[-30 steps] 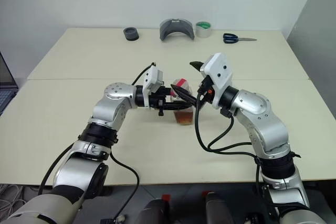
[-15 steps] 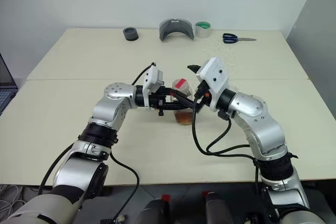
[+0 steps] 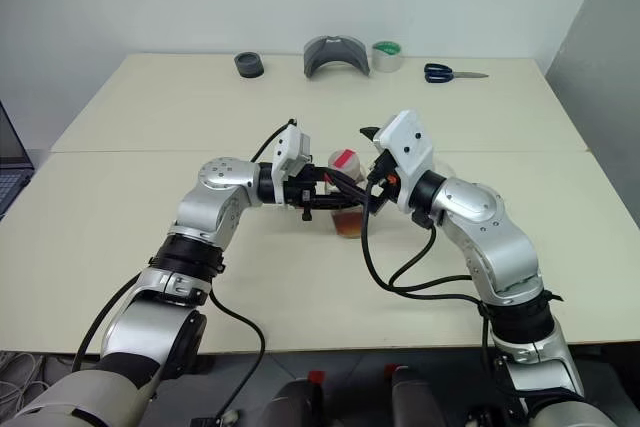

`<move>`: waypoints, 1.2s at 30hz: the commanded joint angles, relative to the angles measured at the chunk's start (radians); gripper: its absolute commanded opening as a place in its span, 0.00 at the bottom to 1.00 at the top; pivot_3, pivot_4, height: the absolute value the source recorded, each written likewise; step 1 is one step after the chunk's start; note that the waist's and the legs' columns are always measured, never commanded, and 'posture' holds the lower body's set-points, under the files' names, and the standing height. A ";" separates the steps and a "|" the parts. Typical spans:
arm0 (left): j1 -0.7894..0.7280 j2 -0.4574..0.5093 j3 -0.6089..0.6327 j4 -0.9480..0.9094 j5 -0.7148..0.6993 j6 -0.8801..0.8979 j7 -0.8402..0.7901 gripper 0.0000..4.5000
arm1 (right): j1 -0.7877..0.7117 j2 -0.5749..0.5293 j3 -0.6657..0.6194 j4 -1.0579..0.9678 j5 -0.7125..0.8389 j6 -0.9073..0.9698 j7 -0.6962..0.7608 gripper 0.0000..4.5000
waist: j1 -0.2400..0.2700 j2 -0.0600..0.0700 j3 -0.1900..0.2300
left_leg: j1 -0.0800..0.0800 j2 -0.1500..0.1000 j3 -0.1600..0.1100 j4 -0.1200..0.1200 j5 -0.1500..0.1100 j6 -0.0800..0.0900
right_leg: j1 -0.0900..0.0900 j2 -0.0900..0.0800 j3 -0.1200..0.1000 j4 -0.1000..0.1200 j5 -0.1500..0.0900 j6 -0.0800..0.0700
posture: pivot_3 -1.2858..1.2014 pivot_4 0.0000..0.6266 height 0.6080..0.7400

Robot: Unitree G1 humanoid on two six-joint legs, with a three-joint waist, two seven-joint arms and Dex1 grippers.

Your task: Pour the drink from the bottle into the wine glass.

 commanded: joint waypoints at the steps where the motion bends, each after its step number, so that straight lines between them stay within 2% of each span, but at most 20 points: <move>1: -0.012 0.008 0.020 -0.050 -0.016 -0.016 -0.004 0.40 | -0.001 -0.014 -0.052 -0.035 0.015 0.011 -0.015 1.00 | 0.000 0.000 0.000 | 0.000 0.000 0.000 0.000 0.000 0.000 | 0.000 0.000 0.000 0.000 0.000 0.000 | 0.52 0.24 1.00; 17: -0.010 0.017 0.024 -0.050 -0.013 -0.022 0.011 0.40 | 0.037 -0.053 -0.108 -0.119 0.076 0.085 -0.033 1.00 | 0.000 0.000 0.000 | 0.000 0.000 0.000 0.000 0.000 0.000 | 0.000 0.000 0.000 0.000 0.000 0.000 | 0.52 0.24 1.00; 28: -0.029 0.017 0.029 -0.020 -0.016 -0.031 0.004 0.40 | 0.036 -0.085 -0.123 -0.227 0.252 0.208 0.022 1.00 | 0.000 0.000 0.000 | 0.000 0.000 0.000 0.000 0.000 0.000 | 0.000 0.000 0.000 0.000 0.000 0.000 | 0.52 0.24 1.00; 36: -0.040 0.015 0.027 -0.010 -0.014 -0.036 -0.014 0.40 | -0.041 -0.029 -0.001 -0.121 0.105 0.117 -0.057 1.00 | 0.000 0.000 0.000 | 0.000 0.000 0.000 0.000 0.000 0.000 | 0.000 0.000 0.000 0.000 0.000 0.000 | 0.52 0.24 1.00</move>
